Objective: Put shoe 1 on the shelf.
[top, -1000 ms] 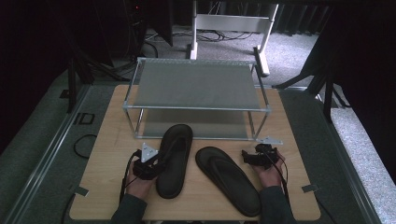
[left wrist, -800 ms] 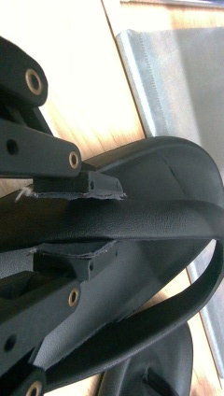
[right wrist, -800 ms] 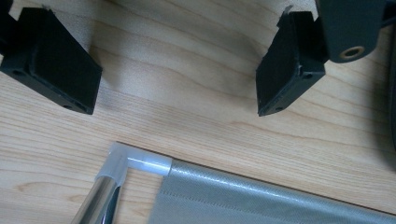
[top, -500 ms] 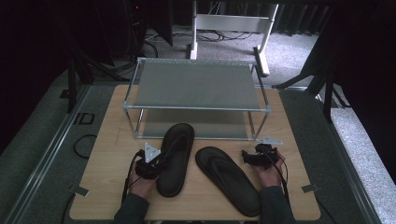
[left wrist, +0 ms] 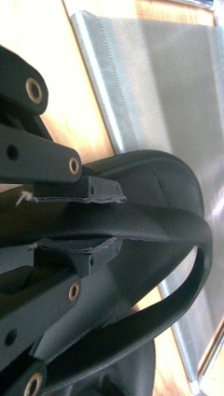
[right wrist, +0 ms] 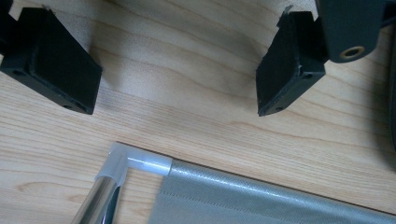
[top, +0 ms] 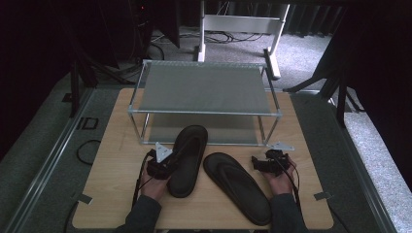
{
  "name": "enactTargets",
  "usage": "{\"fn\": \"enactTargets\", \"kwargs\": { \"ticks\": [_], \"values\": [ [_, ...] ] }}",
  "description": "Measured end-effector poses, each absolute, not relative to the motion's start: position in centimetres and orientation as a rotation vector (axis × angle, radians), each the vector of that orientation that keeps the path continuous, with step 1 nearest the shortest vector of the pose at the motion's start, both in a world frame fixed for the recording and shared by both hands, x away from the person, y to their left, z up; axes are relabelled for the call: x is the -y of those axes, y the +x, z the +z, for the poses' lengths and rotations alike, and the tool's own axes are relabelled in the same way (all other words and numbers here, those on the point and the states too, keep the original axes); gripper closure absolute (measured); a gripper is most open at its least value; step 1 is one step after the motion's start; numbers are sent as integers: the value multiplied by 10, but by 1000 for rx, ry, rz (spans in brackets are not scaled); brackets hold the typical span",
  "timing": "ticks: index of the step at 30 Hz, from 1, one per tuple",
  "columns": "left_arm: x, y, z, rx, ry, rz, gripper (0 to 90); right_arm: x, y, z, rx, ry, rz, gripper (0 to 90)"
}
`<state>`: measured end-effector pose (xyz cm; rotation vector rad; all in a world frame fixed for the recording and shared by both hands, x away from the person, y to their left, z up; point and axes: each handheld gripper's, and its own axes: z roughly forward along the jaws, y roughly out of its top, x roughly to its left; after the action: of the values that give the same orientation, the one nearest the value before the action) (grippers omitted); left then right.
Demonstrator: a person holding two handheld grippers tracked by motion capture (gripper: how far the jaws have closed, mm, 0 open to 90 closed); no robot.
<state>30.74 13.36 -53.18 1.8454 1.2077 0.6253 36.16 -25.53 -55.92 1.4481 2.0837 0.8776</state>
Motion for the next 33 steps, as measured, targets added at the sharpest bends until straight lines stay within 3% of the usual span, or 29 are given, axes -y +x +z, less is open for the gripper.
{"fn": "enactTargets", "kwargs": {
  "ticks": [33],
  "values": [
    [-128,350,-529,-1249,1783,701,743,255,362,-559,-2084,1448,878,140]
  ]
}}
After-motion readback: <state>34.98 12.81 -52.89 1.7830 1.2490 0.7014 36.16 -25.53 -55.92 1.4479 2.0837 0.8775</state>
